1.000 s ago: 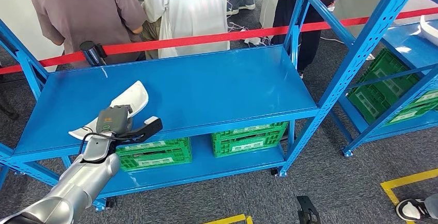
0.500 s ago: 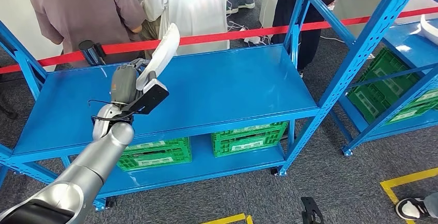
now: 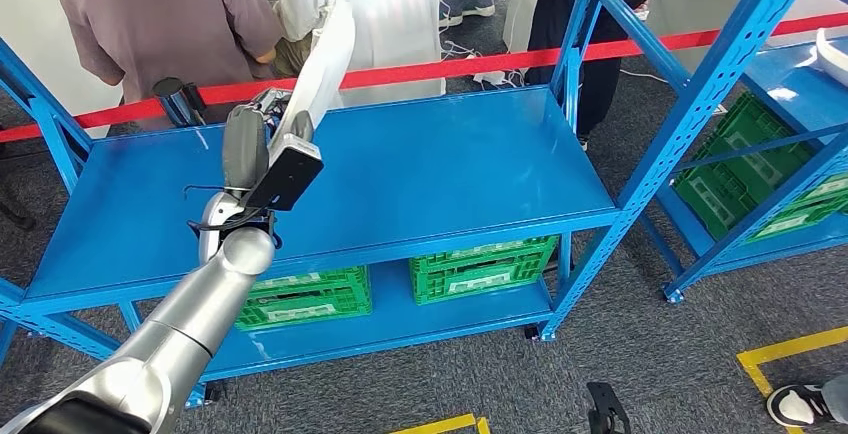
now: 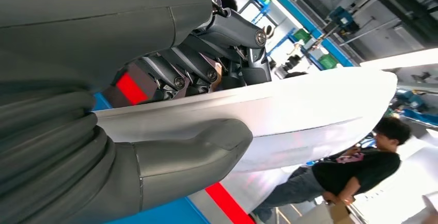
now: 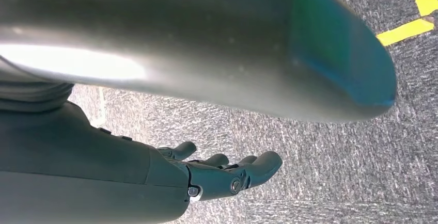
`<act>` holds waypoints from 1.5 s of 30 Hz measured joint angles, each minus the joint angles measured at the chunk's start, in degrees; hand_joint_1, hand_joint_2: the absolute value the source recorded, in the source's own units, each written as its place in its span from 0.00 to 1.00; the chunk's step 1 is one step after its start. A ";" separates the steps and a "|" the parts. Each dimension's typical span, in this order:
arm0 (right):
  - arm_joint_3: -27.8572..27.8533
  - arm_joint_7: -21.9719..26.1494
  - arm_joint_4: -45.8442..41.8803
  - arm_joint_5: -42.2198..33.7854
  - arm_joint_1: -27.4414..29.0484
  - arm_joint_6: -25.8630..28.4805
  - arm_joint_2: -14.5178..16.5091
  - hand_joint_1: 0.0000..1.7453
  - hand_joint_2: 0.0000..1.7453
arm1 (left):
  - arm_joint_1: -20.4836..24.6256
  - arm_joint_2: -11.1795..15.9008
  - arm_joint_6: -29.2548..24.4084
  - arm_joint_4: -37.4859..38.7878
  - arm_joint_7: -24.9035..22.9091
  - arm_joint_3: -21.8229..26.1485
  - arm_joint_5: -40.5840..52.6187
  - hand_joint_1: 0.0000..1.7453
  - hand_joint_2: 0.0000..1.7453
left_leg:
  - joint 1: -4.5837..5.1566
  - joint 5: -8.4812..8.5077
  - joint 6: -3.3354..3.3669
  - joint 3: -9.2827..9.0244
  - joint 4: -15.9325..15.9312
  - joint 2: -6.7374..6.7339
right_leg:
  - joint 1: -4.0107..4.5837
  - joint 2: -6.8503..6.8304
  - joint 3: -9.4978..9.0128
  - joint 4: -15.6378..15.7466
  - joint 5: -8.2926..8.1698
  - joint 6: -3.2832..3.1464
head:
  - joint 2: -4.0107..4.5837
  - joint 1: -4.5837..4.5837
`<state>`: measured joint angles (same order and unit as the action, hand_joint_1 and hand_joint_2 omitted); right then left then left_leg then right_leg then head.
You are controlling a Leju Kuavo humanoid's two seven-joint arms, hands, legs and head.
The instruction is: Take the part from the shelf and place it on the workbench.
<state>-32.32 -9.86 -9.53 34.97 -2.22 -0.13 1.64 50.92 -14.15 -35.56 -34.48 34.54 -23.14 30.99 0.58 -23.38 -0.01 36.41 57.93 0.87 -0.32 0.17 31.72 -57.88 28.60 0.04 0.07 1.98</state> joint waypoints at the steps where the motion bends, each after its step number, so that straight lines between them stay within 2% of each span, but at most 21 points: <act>1: -0.11 0.01 0.00 0.00 0.00 0.00 0.00 0.00 0.00 | -0.01 0.03 0.02 -0.29 -0.02 -0.27 -0.15 1.00 1.00 | 0.00 0.00 0.00 0.00 0.00 0.00 | 0.00 0.00 0.00 0.00 0.00 0.00 | 0.00 -0.01; 7: -0.60 0.13 0.00 0.07 0.01 0.03 0.02 0.00 0.00 | -0.77 0.57 2.04 -3.59 0.45 -1.65 -5.36 1.00 1.00 | 0.00 0.00 0.00 0.00 0.00 0.00 | 0.00 0.00 0.00 0.00 0.00 0.00 | 0.00 -0.01; 13: -1.78 0.63 0.00 0.07 0.10 0.28 0.04 0.00 0.00 | -3.25 2.52 4.70 -13.66 -0.82 -3.77 -11.79 1.00 1.00 | 0.00 -0.02 -0.02 0.00 0.00 -0.01 | 0.00 0.01 0.01 0.00 0.02 -0.01 | 0.00 0.00; 17: -2.20 1.13 0.00 0.07 0.18 0.27 0.04 0.00 0.00 | -4.59 3.61 4.75 -18.96 -1.34 -4.78 -12.37 1.00 1.00 | 0.00 -0.03 -0.02 0.00 0.00 0.00 | 0.00 -0.01 0.01 0.00 0.05 0.00 | 0.00 0.00; 26: -3.16 0.70 0.00 0.02 0.16 0.17 0.08 0.00 0.00 | -6.68 4.55 6.26 -25.16 -2.50 -6.02 -13.20 1.00 1.00 | 0.10 -0.14 0.12 0.01 0.07 0.01 | -0.30 -0.03 -0.04 0.03 0.06 0.09 | 0.00 -0.01; 31: -3.46 0.33 0.00 0.00 0.20 0.22 0.36 0.00 0.00 | -7.61 4.91 6.94 -26.94 -2.98 -6.12 -13.70 1.00 1.00 | 0.37 -0.40 0.52 0.01 0.26 0.00 | -0.58 -0.02 -0.11 0.03 0.20 0.45 | 0.00 -0.01; 35: -3.62 0.38 0.00 0.01 0.19 0.26 0.53 0.00 0.00 | -7.87 5.15 7.31 -27.79 -3.06 -6.17 -13.98 1.00 1.00 | 0.56 -0.36 1.14 -0.09 0.19 0.00 | -0.78 -0.01 -0.26 0.11 0.20 1.10 | 0.00 -0.02; 37: -3.63 0.44 0.00 0.09 0.20 0.28 0.58 0.00 0.00 | -7.91 5.20 7.40 -28.33 -3.04 -6.18 -14.20 1.00 1.00 | 0.25 0.08 1.53 -0.33 -0.43 -0.16 | -0.77 0.00 0.16 -1.10 1.35 1.44 | 0.00 0.08; 38: -3.64 0.47 0.00 0.18 0.20 0.30 0.61 0.00 0.00 | -7.98 5.21 7.44 -28.59 -3.03 -6.19 -14.25 1.00 1.00 | 0.06 0.25 1.69 -0.39 -0.69 -0.26 | -0.79 -0.01 1.01 -3.20 2.89 1.60 | 0.00 0.20; 40: -3.64 0.43 0.00 0.42 0.21 0.38 0.64 0.00 0.00 | -8.38 5.28 7.49 -28.99 -3.04 -6.19 -14.31 1.00 1.00 | -0.09 0.35 1.81 -0.23 -0.73 -0.45 | -0.91 -0.02 4.14 -10.47 7.03 1.94 | 0.00 0.44; 41: -3.65 0.40 0.00 0.54 0.24 0.42 0.63 0.00 0.00 | -8.71 5.37 7.52 -29.13 -3.08 -6.19 -14.33 1.00 1.00 | -0.13 0.37 1.78 -0.06 -0.63 -0.53 | -0.98 -0.02 5.63 -13.93 8.41 2.09 | 0.00 0.49; 42: -3.66 0.36 0.00 0.62 0.27 0.46 0.63 0.00 0.00 | -9.05 5.46 7.56 -29.23 -3.11 -6.19 -14.35 1.00 1.00 | -0.19 0.41 1.71 0.15 -0.47 -0.58 | -1.08 -0.03 6.38 -15.82 8.73 2.23 | 0.00 0.49; 43: -3.67 0.34 0.00 0.66 0.29 0.49 0.63 0.00 0.00 | -9.32 5.56 7.58 -29.34 -3.13 -6.19 -14.38 1.00 1.00 | -0.31 0.48 1.58 0.42 -0.25 -0.60 | -1.21 -0.04 6.00 -15.35 7.85 2.36 | 0.00 0.49; 44: -3.67 0.34 0.00 0.70 0.29 0.50 0.63 0.00 0.00 | -9.49 5.64 7.61 -29.47 -3.15 -6.19 -14.40 1.00 1.00 | -0.48 0.56 1.38 0.75 0.08 -0.60 | -1.39 -0.06 4.46 -12.62 6.12 2.54 | 0.00 0.49; 45: -3.68 0.35 0.00 0.72 0.24 0.51 0.63 0.00 0.00 | -9.57 5.68 7.61 -29.66 -3.15 -6.19 -14.42 1.00 1.00 | -0.66 0.62 1.06 1.15 0.52 -0.58 | -1.58 -0.07 2.29 -8.47 4.57 2.75 | 0.00 0.50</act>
<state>-35.99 -9.51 -9.53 35.69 -1.98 0.38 2.27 41.35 -8.46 -27.96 -64.14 31.39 -29.33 16.57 -0.08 -22.75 1.04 37.56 58.45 0.29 -1.90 0.10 34.02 -66.35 33.17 2.78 0.07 2.48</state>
